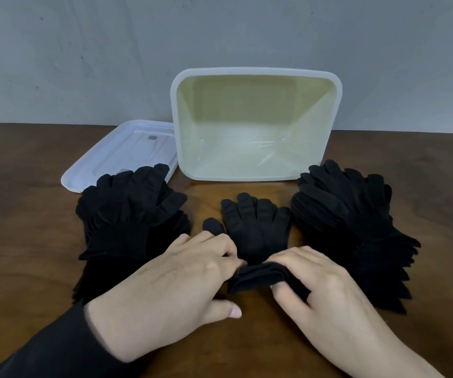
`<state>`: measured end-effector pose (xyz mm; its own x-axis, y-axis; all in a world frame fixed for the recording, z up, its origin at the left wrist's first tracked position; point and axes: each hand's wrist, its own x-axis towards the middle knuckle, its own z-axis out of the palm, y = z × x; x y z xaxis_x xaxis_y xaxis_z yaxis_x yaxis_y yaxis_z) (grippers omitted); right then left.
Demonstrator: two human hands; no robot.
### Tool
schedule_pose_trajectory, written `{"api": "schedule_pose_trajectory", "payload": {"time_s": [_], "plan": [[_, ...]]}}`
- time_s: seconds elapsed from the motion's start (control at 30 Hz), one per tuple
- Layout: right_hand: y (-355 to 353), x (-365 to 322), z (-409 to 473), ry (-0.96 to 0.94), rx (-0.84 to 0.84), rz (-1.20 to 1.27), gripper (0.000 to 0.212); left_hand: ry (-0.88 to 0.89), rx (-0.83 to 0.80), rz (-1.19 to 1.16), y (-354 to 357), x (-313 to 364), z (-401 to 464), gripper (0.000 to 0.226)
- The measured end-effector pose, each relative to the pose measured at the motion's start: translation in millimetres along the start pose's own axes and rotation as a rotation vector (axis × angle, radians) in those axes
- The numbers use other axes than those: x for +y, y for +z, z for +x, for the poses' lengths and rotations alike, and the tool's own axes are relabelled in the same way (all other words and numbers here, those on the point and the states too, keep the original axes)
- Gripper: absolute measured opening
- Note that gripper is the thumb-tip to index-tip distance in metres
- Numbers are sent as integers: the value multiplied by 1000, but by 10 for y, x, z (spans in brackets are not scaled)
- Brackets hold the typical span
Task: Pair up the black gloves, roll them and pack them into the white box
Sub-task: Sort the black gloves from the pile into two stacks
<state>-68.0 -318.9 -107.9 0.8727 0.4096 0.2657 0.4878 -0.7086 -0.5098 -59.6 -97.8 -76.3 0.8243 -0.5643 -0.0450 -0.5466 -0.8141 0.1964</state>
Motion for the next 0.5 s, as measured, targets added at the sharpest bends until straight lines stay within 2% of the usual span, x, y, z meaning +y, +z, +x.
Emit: {"api": "schedule_pose_trajectory", "payload": {"time_s": [0.1,0.2,0.33,0.43,0.5], "plan": [[-24,-18,17,55,6,79,15,-60,77,-28,43,16,36,38],[0,0,61,118,15,140,26,-148,110,-94,69,50,62,38],[60,-22,122,157,42,74,45,-275,148,-133,118,22,88,39],[118,-28,153,129,77,-26,43,-315,212,-123,109,31,100,37],[132,-6,167,93,131,-89,36,-325,254,-123,98,19,106,27]]}}
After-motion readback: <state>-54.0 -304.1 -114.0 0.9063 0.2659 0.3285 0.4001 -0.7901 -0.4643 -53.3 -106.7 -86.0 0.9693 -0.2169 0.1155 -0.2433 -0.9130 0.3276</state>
